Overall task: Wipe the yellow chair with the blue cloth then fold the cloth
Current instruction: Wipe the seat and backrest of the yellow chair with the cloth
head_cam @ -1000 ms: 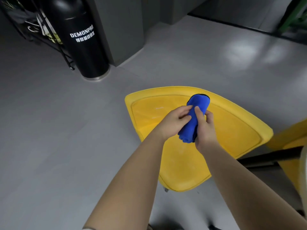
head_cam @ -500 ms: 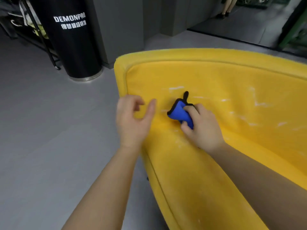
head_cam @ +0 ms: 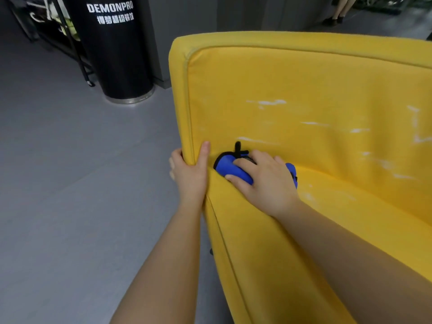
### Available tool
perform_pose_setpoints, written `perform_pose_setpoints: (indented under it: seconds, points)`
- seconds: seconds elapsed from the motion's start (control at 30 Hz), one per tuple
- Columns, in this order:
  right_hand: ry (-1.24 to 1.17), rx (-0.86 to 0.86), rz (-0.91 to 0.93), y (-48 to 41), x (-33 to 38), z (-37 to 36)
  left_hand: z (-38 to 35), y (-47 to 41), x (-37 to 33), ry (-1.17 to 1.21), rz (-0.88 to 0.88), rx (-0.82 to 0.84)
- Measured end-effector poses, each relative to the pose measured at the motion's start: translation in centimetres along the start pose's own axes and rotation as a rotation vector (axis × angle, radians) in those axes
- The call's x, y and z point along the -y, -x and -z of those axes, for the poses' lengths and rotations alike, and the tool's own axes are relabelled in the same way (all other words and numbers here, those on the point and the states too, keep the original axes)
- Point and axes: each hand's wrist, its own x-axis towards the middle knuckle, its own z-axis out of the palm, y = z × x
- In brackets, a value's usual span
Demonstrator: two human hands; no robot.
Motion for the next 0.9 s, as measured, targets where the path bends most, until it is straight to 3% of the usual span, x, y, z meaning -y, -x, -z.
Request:
perform_pose_setpoints:
  seconds: [0.17, 0.43, 0.6, 0.73, 0.9]
  points:
    - [0.005, 0.027, 0.033, -0.5, 0.8, -0.5, -0.1, 0.5, 0.1, 0.147, -0.010, 0.069]
    - [-0.023, 0.112, 0.097, -1.2, 1.3, -0.4, -0.8, 1.1, -0.2, 0.032, -0.024, -0.002]
    - [-0.026, 0.240, 0.316, 2.5, 2.3, 2.2, 0.0, 0.6, 0.1, 0.015, -0.074, 0.046]
    - [0.072, 0.195, 0.460, 5.0, 2.4, 2.7, -0.1, 0.5, 0.3, 0.038, -0.081, 0.075]
    - [0.201, 0.089, 0.352, -2.6, 2.0, -0.4, 0.1, -0.3, 1.5, 0.099, -0.132, 0.065]
